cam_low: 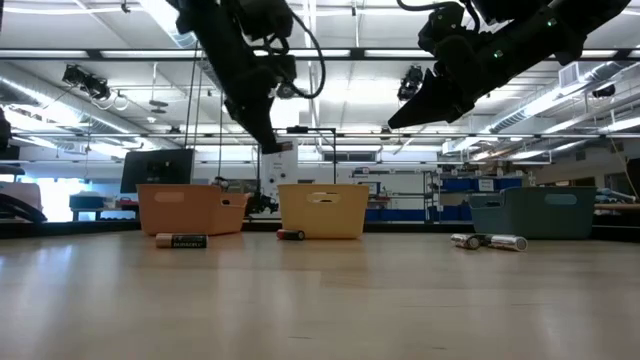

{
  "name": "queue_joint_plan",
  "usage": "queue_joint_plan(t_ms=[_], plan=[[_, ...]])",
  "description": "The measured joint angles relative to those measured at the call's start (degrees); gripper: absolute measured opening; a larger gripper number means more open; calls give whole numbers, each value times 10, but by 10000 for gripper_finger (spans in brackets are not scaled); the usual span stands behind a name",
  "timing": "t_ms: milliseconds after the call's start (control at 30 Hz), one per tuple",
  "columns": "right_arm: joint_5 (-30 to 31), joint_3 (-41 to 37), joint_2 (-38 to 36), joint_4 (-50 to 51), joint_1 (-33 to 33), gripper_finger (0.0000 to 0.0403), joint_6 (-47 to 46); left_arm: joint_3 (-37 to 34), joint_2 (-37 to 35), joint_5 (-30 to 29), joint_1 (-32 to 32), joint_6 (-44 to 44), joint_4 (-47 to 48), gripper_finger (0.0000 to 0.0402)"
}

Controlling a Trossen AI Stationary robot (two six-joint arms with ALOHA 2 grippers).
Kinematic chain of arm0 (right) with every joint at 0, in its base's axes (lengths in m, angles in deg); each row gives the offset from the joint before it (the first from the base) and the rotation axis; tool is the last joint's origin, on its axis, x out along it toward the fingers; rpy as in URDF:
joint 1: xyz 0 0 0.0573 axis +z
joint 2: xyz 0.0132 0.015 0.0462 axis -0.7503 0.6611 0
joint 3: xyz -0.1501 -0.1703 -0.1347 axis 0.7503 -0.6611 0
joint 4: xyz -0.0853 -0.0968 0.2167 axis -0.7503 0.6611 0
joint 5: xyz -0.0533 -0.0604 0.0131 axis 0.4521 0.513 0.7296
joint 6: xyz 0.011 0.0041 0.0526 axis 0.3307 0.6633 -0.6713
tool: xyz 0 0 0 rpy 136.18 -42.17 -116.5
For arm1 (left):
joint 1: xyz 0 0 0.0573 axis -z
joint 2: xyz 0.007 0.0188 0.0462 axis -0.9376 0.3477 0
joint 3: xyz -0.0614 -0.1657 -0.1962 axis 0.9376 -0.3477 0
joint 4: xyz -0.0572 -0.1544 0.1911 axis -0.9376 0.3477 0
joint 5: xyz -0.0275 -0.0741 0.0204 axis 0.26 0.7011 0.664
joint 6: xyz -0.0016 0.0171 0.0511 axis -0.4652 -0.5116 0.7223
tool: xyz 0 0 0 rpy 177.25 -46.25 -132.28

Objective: Sort batteries
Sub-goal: Put the black battery into the yellow bin

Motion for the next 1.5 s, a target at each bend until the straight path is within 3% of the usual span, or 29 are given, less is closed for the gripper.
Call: queue_joint_plan(t_ms=[367,767,900,1500], plan=[[0,0,0,-3,0,23,4,11,70,72,-97,45,-103,51],[0,0,0,-1,-2,21,4,160,222,79,-101,113,-29,51],[0,0,0,4,-2,22,4,180,253,78,-101,130,-5,51],[0,0,0,11,-2,15,3,179,270,104,-100,149,-16,51]])
